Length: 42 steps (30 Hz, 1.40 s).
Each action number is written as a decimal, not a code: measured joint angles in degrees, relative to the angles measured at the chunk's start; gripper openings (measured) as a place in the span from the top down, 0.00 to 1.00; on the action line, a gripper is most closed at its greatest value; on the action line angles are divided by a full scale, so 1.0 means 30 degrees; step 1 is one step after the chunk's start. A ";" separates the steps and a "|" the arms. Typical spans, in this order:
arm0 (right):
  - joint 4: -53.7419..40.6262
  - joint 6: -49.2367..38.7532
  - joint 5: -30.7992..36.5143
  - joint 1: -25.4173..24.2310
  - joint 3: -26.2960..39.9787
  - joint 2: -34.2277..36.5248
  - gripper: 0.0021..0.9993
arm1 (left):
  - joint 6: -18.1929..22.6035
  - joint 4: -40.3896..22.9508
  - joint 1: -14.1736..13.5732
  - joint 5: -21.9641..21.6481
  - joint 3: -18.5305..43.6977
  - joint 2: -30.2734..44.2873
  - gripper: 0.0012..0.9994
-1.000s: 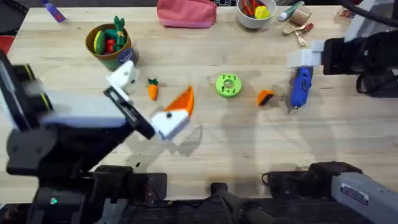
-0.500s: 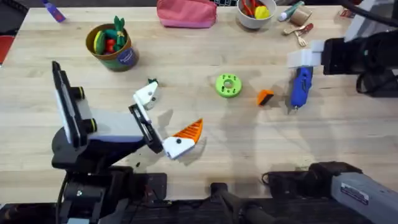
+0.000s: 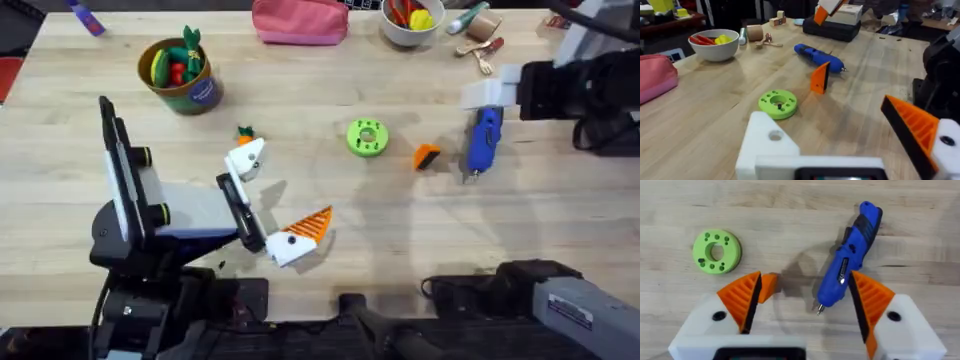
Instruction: Pick up the gripper from the table and insert it into the empty holder that is missing its gripper. Then pick up a screw, insert it into the mounting hole, and use the screwdriver to tighten it. Finally, clean up the table by picking up the vegetable and placing it into the bucket.
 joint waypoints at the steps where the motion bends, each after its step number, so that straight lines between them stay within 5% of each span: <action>1: -0.0002 0.0000 0.0000 0.0000 0.0000 -0.0005 0.01 | 0.0043 0.0000 0.0002 0.0000 0.0000 0.0000 0.01; 12: 0.0000 0.0000 0.0000 0.0000 0.0000 0.0000 0.01 | 0.0130 -0.0064 0.0829 0.0478 0.0000 0.0000 0.01; 42: 0.0000 0.0000 0.0000 0.0000 0.0000 0.0000 0.01 | 0.0130 -0.0226 0.1078 0.1487 0.0000 0.0000 0.01</action>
